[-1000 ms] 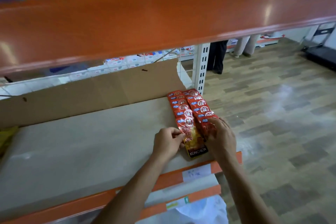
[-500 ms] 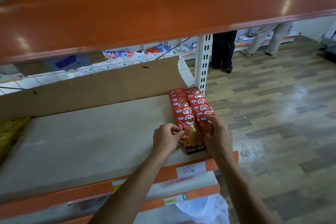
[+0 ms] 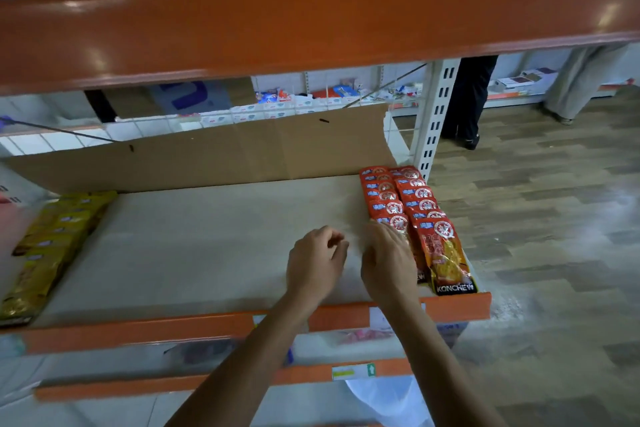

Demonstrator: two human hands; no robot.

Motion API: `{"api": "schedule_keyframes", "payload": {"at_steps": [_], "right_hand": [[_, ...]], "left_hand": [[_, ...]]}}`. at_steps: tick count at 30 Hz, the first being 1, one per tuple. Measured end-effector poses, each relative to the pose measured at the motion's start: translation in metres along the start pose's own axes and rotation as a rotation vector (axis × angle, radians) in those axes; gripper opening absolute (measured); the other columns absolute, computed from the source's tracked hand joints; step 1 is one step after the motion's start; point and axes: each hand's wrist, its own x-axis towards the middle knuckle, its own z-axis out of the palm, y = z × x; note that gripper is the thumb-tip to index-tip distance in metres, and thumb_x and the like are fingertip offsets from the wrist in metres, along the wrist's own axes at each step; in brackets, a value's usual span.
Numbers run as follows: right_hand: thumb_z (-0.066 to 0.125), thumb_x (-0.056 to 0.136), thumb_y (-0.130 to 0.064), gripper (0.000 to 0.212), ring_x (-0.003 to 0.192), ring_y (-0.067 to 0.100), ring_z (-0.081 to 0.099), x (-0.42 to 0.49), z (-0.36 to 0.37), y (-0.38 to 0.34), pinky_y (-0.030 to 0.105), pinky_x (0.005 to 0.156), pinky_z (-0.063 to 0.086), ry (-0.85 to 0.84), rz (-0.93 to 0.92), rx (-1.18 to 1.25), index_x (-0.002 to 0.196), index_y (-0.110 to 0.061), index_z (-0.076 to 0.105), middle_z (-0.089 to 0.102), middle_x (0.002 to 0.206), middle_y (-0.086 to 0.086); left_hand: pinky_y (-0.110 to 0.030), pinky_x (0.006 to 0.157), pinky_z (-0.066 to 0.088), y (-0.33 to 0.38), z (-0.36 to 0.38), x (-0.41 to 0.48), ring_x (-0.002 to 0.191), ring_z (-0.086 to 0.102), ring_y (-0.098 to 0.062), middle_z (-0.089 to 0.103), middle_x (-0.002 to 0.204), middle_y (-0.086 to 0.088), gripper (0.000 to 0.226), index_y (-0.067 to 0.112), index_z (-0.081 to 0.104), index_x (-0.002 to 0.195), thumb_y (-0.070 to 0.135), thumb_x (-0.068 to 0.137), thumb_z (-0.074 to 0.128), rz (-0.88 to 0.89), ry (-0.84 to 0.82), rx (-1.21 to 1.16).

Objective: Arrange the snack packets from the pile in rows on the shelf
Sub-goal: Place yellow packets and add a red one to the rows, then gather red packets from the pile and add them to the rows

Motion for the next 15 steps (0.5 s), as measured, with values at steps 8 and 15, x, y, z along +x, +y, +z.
{"api": "schedule_keyframes", "payload": {"at_steps": [8, 15], "right_hand": [[0.055, 0.087, -0.001, 0.041, 0.129, 0.023, 0.045, -0.037, 0.078, -0.101, 0.029, 0.107, 0.032, -0.194, -0.155, 0.067, 0.127, -0.01, 0.059, 0.056, 0.134, 0.006], [0.062, 0.079, 0.003, 0.043, 0.125, 0.026, 0.05, -0.095, 0.166, -0.222, 0.032, 0.106, 0.035, -0.318, -0.293, 0.189, 0.121, -0.008, 0.063, 0.06, 0.129, 0.009]], "left_hand": [[-0.029, 0.091, 0.047, -0.08, -0.093, -0.042, 0.111, 0.06, -0.02, 0.067, 0.116, -0.003, 0.032, 0.013, 0.065, 0.119, 0.022, 0.088, 0.066, 0.067, 0.209, 0.227], [-0.041, 0.074, 0.058, -0.187, -0.202, -0.097, 0.094, 0.067, -0.031, 0.071, 0.1, -0.009, 0.033, 0.007, 0.068, 0.105, 0.011, 0.072, 0.071, 0.088, 0.399, 0.342]]}}
